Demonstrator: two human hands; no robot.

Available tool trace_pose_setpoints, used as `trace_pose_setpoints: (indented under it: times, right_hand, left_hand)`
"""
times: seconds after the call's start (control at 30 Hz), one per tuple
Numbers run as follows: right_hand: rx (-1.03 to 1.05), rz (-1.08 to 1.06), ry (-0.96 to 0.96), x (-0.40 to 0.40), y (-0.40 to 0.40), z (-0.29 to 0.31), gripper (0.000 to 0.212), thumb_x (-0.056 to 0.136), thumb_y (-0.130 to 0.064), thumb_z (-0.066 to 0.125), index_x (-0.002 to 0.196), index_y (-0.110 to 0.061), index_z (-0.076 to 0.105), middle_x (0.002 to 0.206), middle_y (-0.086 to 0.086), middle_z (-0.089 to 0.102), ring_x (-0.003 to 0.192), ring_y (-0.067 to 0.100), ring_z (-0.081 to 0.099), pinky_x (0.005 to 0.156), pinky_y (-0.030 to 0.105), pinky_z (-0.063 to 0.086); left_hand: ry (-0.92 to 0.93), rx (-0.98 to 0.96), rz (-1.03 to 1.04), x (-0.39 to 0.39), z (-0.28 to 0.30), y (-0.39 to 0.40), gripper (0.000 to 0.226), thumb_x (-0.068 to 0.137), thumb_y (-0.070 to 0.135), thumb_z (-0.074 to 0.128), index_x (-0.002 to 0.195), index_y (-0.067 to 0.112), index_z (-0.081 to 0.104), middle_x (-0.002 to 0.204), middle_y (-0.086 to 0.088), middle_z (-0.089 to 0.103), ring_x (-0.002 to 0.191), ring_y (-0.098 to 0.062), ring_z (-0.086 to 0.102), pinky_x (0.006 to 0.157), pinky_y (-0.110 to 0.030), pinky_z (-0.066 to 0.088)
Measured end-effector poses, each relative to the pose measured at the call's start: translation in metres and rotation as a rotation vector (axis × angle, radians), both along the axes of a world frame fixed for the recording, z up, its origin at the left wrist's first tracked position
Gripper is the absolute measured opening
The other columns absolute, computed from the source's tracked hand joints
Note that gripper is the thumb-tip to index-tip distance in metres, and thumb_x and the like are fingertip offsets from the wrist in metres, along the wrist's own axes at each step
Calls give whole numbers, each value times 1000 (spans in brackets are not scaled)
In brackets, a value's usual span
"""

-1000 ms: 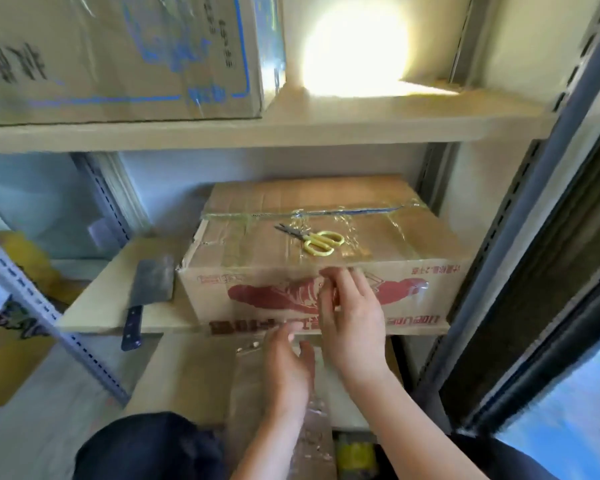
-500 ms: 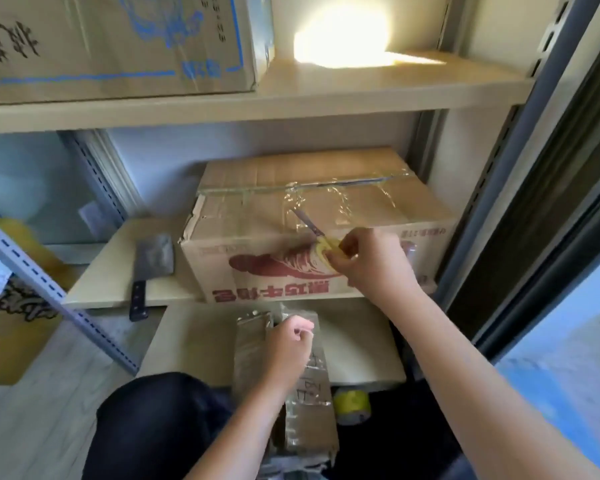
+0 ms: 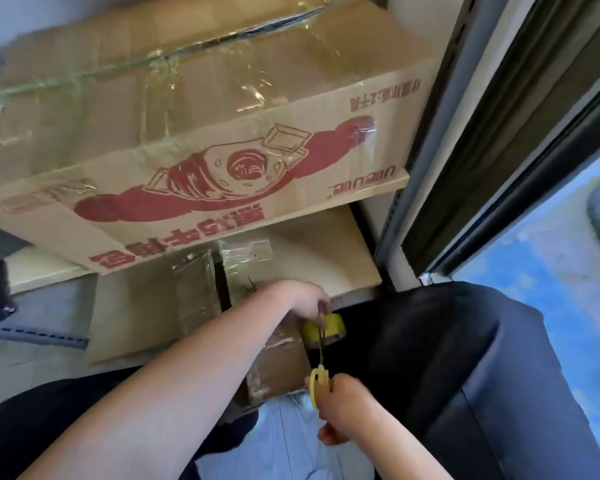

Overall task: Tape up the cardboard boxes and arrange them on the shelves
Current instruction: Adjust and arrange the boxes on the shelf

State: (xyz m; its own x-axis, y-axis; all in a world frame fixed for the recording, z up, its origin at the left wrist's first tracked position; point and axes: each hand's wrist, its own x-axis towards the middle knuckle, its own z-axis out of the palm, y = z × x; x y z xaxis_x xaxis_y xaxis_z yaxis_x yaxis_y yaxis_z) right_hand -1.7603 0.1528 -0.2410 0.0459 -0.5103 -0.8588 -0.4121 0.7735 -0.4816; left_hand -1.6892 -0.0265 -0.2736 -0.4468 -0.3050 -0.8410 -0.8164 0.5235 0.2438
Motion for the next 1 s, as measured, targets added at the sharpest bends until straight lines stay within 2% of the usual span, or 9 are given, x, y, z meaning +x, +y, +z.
trace_pose_setpoints:
  times: [0.1,0.3,0.37,0.47,0.57,0.63,0.73,0.9,1.0]
  right_hand:
    - [83,120,-7,5,-4,-4,36,102,-37,41,69,-24,43,69,-1,56,67,18,62,76,31,59]
    - [183,100,-57,14,-13,-17,38,99,-48,43,70,-24,44,66,-1,56,49,10,57,61,24,57]
    - [255,3,-84,18,-16,-18,39,93,-56,48,80,-20,51,72,1,55,51,13,57,58,28,58]
    - [360,-166,-104,19,-21,-16,66,80,-72,55,108,-12,52,86,3,52,62,18,55,51,32,59]
    - [347,-205,-116,13,-23,-17,81,73,-80,55,114,-10,55,94,4,51,68,18,54,51,32,59]
    - [317,-224,-110,10,-23,-18,79,75,-78,55,109,-7,58,90,5,51,67,17,52,54,34,60]
    - [294,-262,-104,9,-26,-19,65,81,-72,54,99,-9,58,83,4,49,64,15,48,60,37,62]
    - [264,-311,-105,10,-33,-25,57,87,-66,53,97,-10,57,79,2,47,65,13,45,64,36,62]
    - [249,-329,-107,13,-34,-29,60,87,-66,53,101,-9,59,81,0,47,65,14,45,63,35,62]
  left_hand:
    - [-96,69,-100,-8,-16,-17,48,86,47,68,124,18,62,120,-4,66,106,-27,62,95,-39,51]
    - [-3,157,-14,-1,-41,-20,31,86,29,72,113,15,66,117,-3,66,106,-24,60,91,-36,47]
    - [49,161,22,2,-44,-20,28,85,28,73,111,17,68,109,2,65,100,-19,60,91,-36,46]
    - [115,227,157,4,-43,-26,34,86,28,73,118,19,67,100,10,61,84,-9,61,85,-31,51]
    - [156,360,318,5,-44,-28,29,88,16,72,116,15,66,92,14,60,70,-1,65,75,-26,58]
    - [176,413,362,7,-47,-28,22,87,10,71,108,17,69,89,16,61,67,-4,67,74,-28,59]
    - [192,466,407,7,-49,-30,17,86,6,72,95,20,71,84,15,67,74,-19,69,71,-25,59]
    - [195,458,395,4,-54,-31,20,84,7,74,98,20,71,89,13,67,76,-14,67,63,-18,54]
    - [198,483,402,3,-59,-32,21,84,3,73,100,16,71,94,3,71,84,-19,68,63,-15,54]
